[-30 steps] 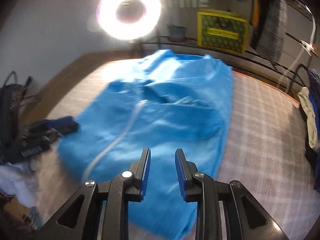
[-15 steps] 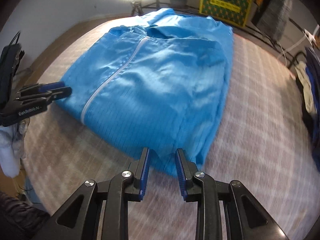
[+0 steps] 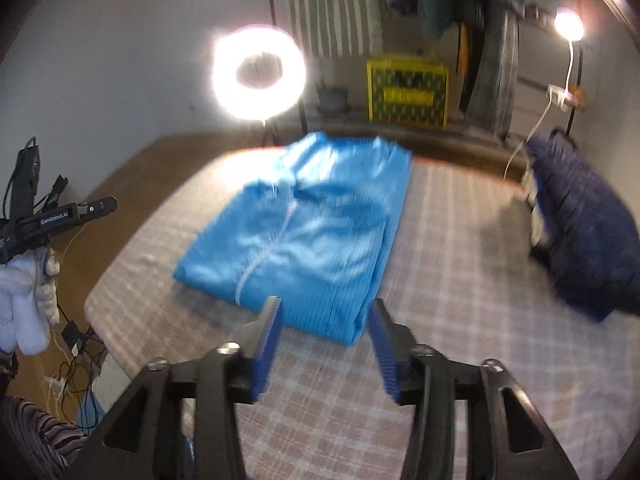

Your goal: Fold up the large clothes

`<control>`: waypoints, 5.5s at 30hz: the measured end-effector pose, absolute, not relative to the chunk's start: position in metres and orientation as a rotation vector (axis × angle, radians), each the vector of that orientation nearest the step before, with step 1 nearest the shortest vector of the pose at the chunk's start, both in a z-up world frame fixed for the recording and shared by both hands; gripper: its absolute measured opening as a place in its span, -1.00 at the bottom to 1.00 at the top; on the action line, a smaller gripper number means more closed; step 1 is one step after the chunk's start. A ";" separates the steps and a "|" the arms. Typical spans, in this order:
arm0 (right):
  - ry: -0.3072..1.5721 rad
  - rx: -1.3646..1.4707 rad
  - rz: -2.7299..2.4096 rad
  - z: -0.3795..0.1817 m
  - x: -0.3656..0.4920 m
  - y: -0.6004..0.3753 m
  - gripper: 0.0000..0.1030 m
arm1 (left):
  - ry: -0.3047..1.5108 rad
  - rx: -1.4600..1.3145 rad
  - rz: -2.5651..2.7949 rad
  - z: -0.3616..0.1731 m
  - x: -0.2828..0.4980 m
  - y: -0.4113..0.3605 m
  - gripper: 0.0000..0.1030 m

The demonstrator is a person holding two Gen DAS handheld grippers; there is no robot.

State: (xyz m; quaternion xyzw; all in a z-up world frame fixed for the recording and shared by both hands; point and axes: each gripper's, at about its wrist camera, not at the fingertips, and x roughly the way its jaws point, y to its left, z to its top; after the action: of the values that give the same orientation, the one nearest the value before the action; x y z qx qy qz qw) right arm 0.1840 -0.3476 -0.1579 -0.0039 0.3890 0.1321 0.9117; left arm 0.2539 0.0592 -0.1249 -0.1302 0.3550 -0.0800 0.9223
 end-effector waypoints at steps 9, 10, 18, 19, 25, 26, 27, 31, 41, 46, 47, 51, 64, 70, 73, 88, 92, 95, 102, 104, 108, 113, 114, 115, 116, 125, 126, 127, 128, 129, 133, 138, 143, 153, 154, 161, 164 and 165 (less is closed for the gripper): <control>0.688 0.018 0.303 -0.069 0.226 -0.372 0.12 | 0.648 -0.299 -0.223 -0.042 0.317 0.075 -0.22; 0.689 0.031 0.309 -0.064 0.236 -0.375 0.12 | 0.647 -0.288 -0.235 -0.033 0.329 0.072 -0.22; 0.699 0.063 0.311 -0.050 0.341 -0.391 0.24 | 0.675 -0.283 -0.320 -0.017 0.443 0.039 -0.02; 0.700 0.068 0.322 -0.052 0.358 -0.393 0.25 | 0.685 -0.287 -0.327 -0.025 0.461 0.035 -0.02; 0.753 0.060 0.344 -0.107 0.454 -0.400 0.29 | 0.797 -0.309 -0.363 -0.109 0.564 0.015 -0.02; 0.769 0.069 0.342 -0.122 0.468 -0.403 0.29 | 0.819 -0.305 -0.363 -0.124 0.580 0.013 -0.02; 0.788 0.086 0.337 -0.139 0.488 -0.408 0.29 | 0.837 -0.304 -0.366 -0.140 0.594 0.011 -0.02; 0.855 0.199 0.309 -0.205 0.550 -0.430 0.29 | 0.897 -0.358 -0.360 -0.195 0.640 0.017 -0.02; 0.930 0.372 0.322 -0.294 0.633 -0.458 0.29 | 1.008 -0.382 -0.405 -0.266 0.721 0.010 0.15; 0.940 0.417 0.326 -0.316 0.673 -0.459 0.44 | 1.034 -0.376 -0.454 -0.283 0.753 -0.007 0.15; 0.950 0.413 0.331 -0.319 0.679 -0.457 0.44 | 1.047 -0.368 -0.463 -0.288 0.759 -0.010 0.15; 0.978 0.401 0.357 -0.330 0.698 -0.448 0.44 | 1.096 -0.395 -0.525 -0.303 0.776 -0.020 0.15; 1.000 0.222 0.409 -0.336 0.708 -0.398 -0.82 | 1.084 -0.261 -0.480 -0.306 0.779 -0.053 -0.87; 0.941 0.128 0.411 -0.315 0.694 -0.384 -1.00 | 0.980 -0.234 -0.478 -0.278 0.760 -0.050 -1.00; 0.900 0.131 0.399 -0.297 0.684 -0.380 -1.00 | 0.926 -0.232 -0.494 -0.258 0.745 -0.046 -1.00; 0.690 0.124 0.333 -0.198 0.572 -0.365 -1.00 | 0.731 -0.155 -0.546 -0.157 0.605 -0.042 -1.00; 0.646 0.138 0.352 -0.180 0.515 -0.364 -1.00 | 0.704 -0.052 -0.550 -0.142 0.544 -0.048 -1.00; 0.640 0.092 0.344 -0.176 0.471 -0.356 -1.00 | 0.692 -0.007 -0.555 -0.139 0.498 -0.048 -1.00; 0.650 0.069 0.373 -0.187 0.381 -0.344 -1.00 | 0.714 0.118 -0.553 -0.161 0.407 -0.043 -1.00; 0.668 0.081 0.371 -0.193 0.359 -0.346 -1.00 | 0.729 0.153 -0.565 -0.169 0.385 -0.043 -1.00; 0.728 0.070 0.372 -0.209 0.317 -0.350 -0.81 | 0.759 0.257 -0.591 -0.188 0.336 -0.045 -1.00; 0.746 0.106 0.381 -0.208 0.268 -0.368 -0.58 | 0.824 0.325 -0.610 -0.208 0.289 -0.031 -1.00; 0.735 0.120 0.386 -0.202 0.256 -0.373 -0.44 | 0.837 0.319 -0.609 -0.209 0.280 -0.026 -1.00; 0.726 0.134 0.392 -0.199 0.248 -0.376 -0.35 | 0.847 0.305 -0.601 -0.209 0.273 -0.020 -1.00; 0.716 0.155 0.395 -0.194 0.238 -0.379 -0.34 | 0.856 0.283 -0.588 -0.205 0.269 -0.013 -1.00; 0.574 0.258 0.479 -0.129 0.161 -0.378 -0.27 | 0.783 -0.068 -0.471 -0.126 0.251 0.066 -0.97; 0.552 0.245 0.479 -0.119 0.153 -0.376 -0.27 | 0.765 -0.102 -0.471 -0.111 0.246 0.074 -0.97; 0.529 0.231 0.479 -0.108 0.144 -0.375 -0.27 | 0.746 -0.123 -0.474 -0.096 0.237 0.081 -0.97; 0.509 0.223 0.480 -0.099 0.138 -0.374 -0.27 | 0.720 -0.137 -0.478 -0.078 0.228 0.086 -0.97; 0.485 0.216 0.481 -0.088 0.131 -0.375 -0.27 | 0.691 -0.144 -0.483 -0.059 0.220 0.091 -0.97; 0.389 0.187 0.468 -0.043 0.100 -0.378 -0.27 | 0.587 -0.155 -0.497 0.017 0.182 0.100 -0.88; 0.290 0.148 0.451 0.005 0.065 -0.384 -0.07 | 0.498 -0.144 -0.505 0.092 0.141 0.102 -0.34; 0.237 0.123 0.422 0.036 0.045 -0.393 -0.06 | 0.466 -0.192 -0.530 0.135 0.120 0.099 -0.28; 0.395 0.206 0.412 -0.020 0.074 -0.393 0.05 | 0.662 -0.380 -0.530 0.030 0.175 0.090 -0.16; 0.420 0.216 0.411 -0.029 0.080 -0.391 0.05 | 0.683 -0.407 -0.528 0.015 0.185 0.090 -0.16; 0.651 0.254 0.383 -0.111 0.149 -0.349 0.05 | 0.884 -0.557 -0.423 -0.113 0.276 0.086 -0.16; 0.756 0.267 0.375 -0.152 0.182 -0.327 0.05 | 0.932 -0.641 -0.382 -0.153 0.308 0.089 -0.16; 0.780 0.282 0.379 -0.163 0.186 -0.323 0.05 | 0.951 -0.675 -0.374 -0.167 0.320 0.090 -0.16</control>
State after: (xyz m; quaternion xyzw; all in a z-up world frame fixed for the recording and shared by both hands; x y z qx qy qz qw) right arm 0.1862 -0.3232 -0.1635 0.1363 0.3767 0.1831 0.8978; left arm 0.3201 0.0903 -0.1668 -0.3166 0.4465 -0.1753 0.8183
